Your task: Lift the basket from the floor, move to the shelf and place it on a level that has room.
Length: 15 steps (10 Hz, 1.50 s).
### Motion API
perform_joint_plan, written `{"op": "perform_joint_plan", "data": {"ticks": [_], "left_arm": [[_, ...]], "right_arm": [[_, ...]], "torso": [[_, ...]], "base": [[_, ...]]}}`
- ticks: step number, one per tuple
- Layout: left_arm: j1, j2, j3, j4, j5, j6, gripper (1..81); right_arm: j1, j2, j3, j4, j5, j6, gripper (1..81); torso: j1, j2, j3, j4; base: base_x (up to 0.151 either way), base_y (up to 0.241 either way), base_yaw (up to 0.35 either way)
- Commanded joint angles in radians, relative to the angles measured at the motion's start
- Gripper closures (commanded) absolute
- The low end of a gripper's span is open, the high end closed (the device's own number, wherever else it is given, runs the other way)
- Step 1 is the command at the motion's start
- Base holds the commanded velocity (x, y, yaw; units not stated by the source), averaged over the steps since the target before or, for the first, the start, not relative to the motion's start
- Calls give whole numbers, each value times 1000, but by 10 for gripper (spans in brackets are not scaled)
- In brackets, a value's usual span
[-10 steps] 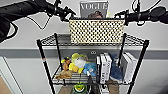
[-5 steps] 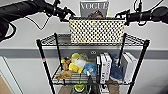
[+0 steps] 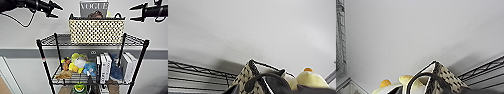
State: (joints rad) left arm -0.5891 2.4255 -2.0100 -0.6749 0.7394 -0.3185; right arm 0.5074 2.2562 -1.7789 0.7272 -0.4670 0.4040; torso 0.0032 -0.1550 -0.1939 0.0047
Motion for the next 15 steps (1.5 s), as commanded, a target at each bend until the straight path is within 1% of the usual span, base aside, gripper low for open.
{"op": "perform_joint_plan", "data": {"ticks": [1,2,3,4,5,9,10,11,13,15], "left_arm": [[-183,-137,155,-15,2,-1,10],[-183,-173,188,-11,2,-2,10],[-182,-216,214,7,8,-1,10],[-183,-241,220,35,58,-1,10],[-182,-273,223,57,84,-1,10],[-177,-443,310,150,155,-2,10],[-160,-485,333,172,158,-2,10],[-140,-531,358,209,187,-2,10],[-84,-601,370,262,202,-2,10],[-10,-658,389,308,212,-2,10]], "right_arm": [[185,-93,86,6,-32,4,10],[184,-137,101,1,-50,4,10],[177,-204,110,-35,-83,4,10],[171,-241,109,-54,-125,4,10],[170,-272,107,-75,-148,4,10],[168,-375,115,-163,-260,18,10],[156,-403,118,-183,-288,18,10],[127,-439,119,-221,-309,18,10],[52,-478,118,-268,-315,18,10],[-40,-504,127,-296,-323,18,10]], "torso": [[0,0,0,0],[0,0,0,0],[0,0,0,0],[0,0,0,0],[0,0,0,0],[-1,0,0,0],[-1,0,1,0],[-1,0,1,0],[-1,0,1,0],[-2,-1,2,0]], "base": [[0,0,0],[0,0,0],[0,0,0],[0,0,0],[0,0,0],[0,0,0],[0,0,0],[0,0,0],[0,0,0],[0,0,0]]}}
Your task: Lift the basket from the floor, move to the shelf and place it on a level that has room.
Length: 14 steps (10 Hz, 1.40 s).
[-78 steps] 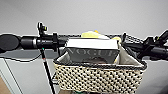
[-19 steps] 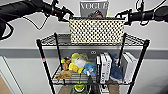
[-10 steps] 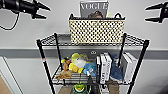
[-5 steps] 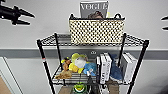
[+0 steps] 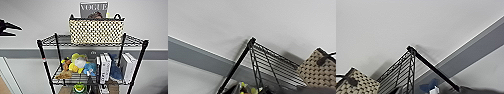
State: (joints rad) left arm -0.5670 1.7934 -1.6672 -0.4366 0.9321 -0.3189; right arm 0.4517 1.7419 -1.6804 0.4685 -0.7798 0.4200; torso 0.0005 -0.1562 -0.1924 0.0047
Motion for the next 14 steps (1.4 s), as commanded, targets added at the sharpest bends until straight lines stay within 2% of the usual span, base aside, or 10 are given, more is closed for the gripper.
{"op": "perform_joint_plan", "data": {"ticks": [1,4,7,10,12,14], "left_arm": [[22,-46,47,76,13,1,10],[184,-80,56,90,4,18,10],[377,-94,92,92,-87,38,10],[540,-92,109,91,-163,64,10],[666,-86,109,85,-243,83,10],[767,-71,109,87,-283,98,10]], "right_arm": [[-43,3,32,-48,-10,0,10],[-227,-16,52,-68,2,-10,10],[-454,3,39,-73,22,-15,10],[-632,38,48,-71,101,-41,10],[-750,56,45,-71,184,-60,10],[-851,75,53,-71,240,-81,10]], "torso": [[0,0,0,0],[0,0,0,0],[0,0,0,0],[0,0,0,0],[0,0,0,0],[0,0,0,0]], "base": [[0,0,0],[0,0,0],[0,0,0],[0,0,0],[0,0,0],[0,0,0]]}}
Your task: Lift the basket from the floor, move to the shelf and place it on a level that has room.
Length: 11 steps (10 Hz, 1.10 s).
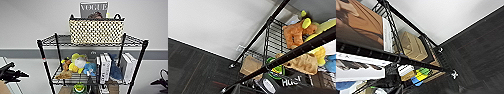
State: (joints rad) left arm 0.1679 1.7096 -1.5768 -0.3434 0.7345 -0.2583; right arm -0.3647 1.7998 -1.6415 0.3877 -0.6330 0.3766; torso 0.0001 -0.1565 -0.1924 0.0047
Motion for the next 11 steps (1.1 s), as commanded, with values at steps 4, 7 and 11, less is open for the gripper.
{"op": "perform_joint_plan", "data": {"ticks": [4,7,11], "left_arm": [[247,58,18,-8,-185,83,10],[405,119,14,-2,-262,120,10],[565,202,8,1,-340,157,10]], "right_arm": [[-259,55,29,10,233,-76,10],[-411,81,59,10,357,-102,10],[-555,169,11,4,443,-131,10]], "torso": [[0,0,0,0],[0,0,0,0],[0,0,0,0]], "base": [[0,0,0],[0,0,0],[0,0,0]]}}
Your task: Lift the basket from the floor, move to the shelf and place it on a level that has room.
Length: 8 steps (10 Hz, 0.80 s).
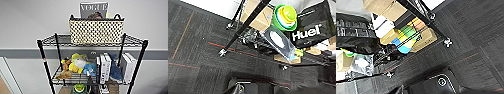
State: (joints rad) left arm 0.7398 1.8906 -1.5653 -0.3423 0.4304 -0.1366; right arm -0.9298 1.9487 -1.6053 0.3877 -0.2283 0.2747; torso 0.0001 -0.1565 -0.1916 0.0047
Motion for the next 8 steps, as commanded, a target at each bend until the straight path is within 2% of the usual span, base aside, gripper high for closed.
{"op": "perform_joint_plan", "data": {"ticks": [1,3,8], "left_arm": [[25,41,-12,0,-39,49,10],[105,109,-53,0,-68,75,10],[250,324,-248,6,-116,110,10]], "right_arm": [[-20,52,-48,-1,47,-45,10],[-85,109,-77,-3,101,-63,10],[-221,237,-150,-3,162,-129,10]], "torso": [[0,0,0,0],[0,0,0,0],[0,-1,1,0]], "base": [[0,0,0],[0,0,0],[0,0,0]]}}
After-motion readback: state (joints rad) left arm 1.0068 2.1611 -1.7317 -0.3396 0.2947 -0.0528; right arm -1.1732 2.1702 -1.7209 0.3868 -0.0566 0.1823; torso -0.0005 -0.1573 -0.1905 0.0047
